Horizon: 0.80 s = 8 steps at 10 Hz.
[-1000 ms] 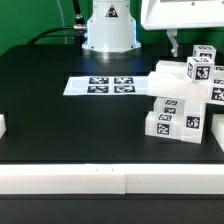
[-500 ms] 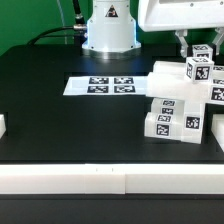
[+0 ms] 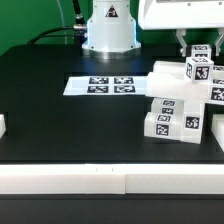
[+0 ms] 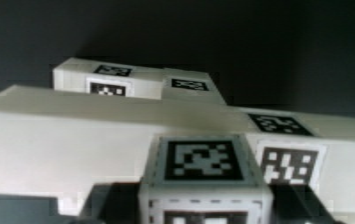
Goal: Assemble chair
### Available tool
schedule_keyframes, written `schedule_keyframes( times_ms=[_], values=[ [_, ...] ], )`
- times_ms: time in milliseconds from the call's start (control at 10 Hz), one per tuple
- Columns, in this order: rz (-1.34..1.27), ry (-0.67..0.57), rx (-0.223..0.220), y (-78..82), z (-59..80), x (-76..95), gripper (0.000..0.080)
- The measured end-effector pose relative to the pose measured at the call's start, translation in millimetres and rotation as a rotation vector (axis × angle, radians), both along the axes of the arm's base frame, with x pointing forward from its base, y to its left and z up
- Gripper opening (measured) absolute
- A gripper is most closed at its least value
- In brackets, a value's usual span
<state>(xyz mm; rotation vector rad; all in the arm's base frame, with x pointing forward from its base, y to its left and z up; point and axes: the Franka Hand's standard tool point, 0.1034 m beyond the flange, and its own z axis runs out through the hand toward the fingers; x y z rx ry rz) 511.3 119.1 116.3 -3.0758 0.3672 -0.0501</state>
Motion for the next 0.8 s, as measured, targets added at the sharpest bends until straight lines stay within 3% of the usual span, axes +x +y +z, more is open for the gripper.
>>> schedule_keyframes(
  times_ms=[800],
  values=[
    [-0.524,0.025,0.035,3.0,0.2,-0.3,0.0287]
  ],
)
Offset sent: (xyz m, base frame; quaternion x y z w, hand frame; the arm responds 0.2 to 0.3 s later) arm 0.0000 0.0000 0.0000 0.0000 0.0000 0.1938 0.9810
